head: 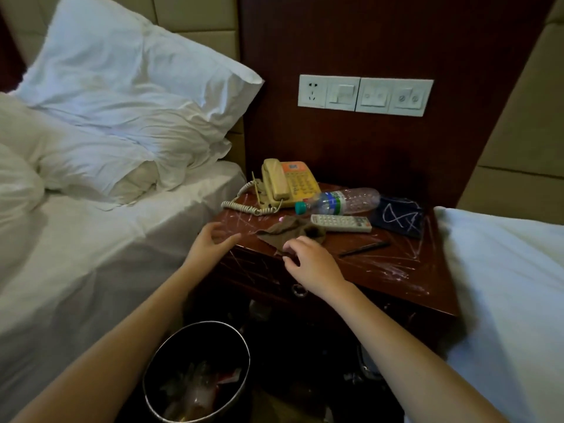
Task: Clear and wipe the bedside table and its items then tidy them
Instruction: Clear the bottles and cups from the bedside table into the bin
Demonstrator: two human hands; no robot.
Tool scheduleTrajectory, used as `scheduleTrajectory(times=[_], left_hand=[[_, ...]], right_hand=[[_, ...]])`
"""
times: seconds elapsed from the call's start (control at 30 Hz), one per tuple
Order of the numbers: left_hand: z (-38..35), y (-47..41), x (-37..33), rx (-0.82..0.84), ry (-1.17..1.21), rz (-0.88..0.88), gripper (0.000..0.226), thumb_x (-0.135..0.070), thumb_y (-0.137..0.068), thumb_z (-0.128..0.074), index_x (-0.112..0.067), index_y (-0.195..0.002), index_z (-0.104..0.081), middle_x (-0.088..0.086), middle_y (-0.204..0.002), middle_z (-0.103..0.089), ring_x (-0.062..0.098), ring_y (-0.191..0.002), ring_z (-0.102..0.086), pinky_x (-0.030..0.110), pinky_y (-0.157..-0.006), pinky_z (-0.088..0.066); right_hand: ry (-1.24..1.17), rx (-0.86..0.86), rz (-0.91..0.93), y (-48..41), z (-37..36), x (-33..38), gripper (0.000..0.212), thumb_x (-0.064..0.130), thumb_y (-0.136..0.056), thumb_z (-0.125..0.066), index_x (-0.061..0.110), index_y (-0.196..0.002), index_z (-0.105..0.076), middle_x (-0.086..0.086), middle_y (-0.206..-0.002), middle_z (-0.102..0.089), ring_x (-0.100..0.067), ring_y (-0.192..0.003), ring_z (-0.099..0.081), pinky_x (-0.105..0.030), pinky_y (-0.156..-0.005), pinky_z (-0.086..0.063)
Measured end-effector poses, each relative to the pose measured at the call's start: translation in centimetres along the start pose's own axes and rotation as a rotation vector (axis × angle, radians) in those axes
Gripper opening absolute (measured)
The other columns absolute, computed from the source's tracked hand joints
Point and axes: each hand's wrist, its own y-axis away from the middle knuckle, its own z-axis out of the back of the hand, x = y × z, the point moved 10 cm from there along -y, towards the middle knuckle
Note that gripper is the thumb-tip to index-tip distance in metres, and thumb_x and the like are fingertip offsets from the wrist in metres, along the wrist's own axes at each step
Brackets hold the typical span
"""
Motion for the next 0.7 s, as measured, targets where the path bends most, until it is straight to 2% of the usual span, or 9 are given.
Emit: scheduleTrajectory(times=[0.13, 0.3, 0.4, 0.53, 0.7], left_hand=[[-5.8, -2.3, -7.2, 0.068, -0.170, -0.196, 0.050, -0.033, -0.081, -0.070, -0.012, -0.122, -0.052, 0.003, -0.114, -0.060, 0.015, -0.101, -0.057, 0.026, -0.081, -0.046], [-13.5, -5.1, -11.0, 0.223, -0.435, -0.287, 0.055, -0.035, -0.086, -0.064, -0.009, -0.131, -0.046, 0.006, -0.130, -0.054, 0.023, -0.117, -0.052, 0.033, -0.097, -0.043], [-15.8, -7.0, -11.6, 0.253, -0.604, -0.289, 0.055, -0.028, -0.091, -0.055, -0.008, -0.139, -0.038, 0.013, -0.136, -0.047, 0.028, -0.122, -0.047, 0.040, -0.102, -0.041], [-16.7, -9.6, -11.0, 0.255, -0.761, -0.257, 0.053, -0.023, -0.093, -0.050, -0.008, -0.141, -0.033, 0.016, -0.140, -0.044, 0.031, -0.125, -0.044, 0.040, -0.103, -0.040], [-18.2, -10.4, -9.7, 0.285, -0.744, -0.236, 0.049, -0.029, -0.088, -0.061, -0.008, -0.129, -0.045, 0.015, -0.126, -0.054, 0.029, -0.114, -0.052, 0.035, -0.092, -0.043]], right_hand=[[0.195, 0.002, -0.049, 0.5, 1.4, -4.1, 0.040, 0.037, -0.094, -0.051, 0.020, -0.129, -0.050, 0.000, -0.129, -0.048, -0.021, -0.122, -0.043, -0.038, -0.096, -0.041], [0.333, 0.051, -0.083, 1.4, 1.3, -8.2, 0.055, 0.053, -0.093, -0.043, 0.022, -0.138, -0.041, -0.004, -0.141, -0.040, -0.023, -0.133, -0.033, -0.043, -0.109, -0.024], [0.318, 0.055, -0.087, 1.9, 1.2, -10.0, 0.057, 0.057, -0.094, -0.036, 0.023, -0.140, -0.040, -0.004, -0.146, -0.037, -0.023, -0.136, -0.029, -0.046, -0.112, -0.016], [0.251, 0.046, -0.110, 2.2, 0.7, -11.2, 0.055, 0.056, -0.095, -0.033, 0.025, -0.140, -0.041, -0.002, -0.146, -0.036, -0.020, -0.135, -0.029, -0.044, -0.113, -0.014], [0.227, 0.062, -0.098, 2.1, 0.6, -11.1, 0.053, 0.055, -0.095, -0.035, 0.024, -0.137, -0.044, -0.002, -0.144, -0.038, -0.022, -0.133, -0.030, -0.045, -0.112, -0.016]])
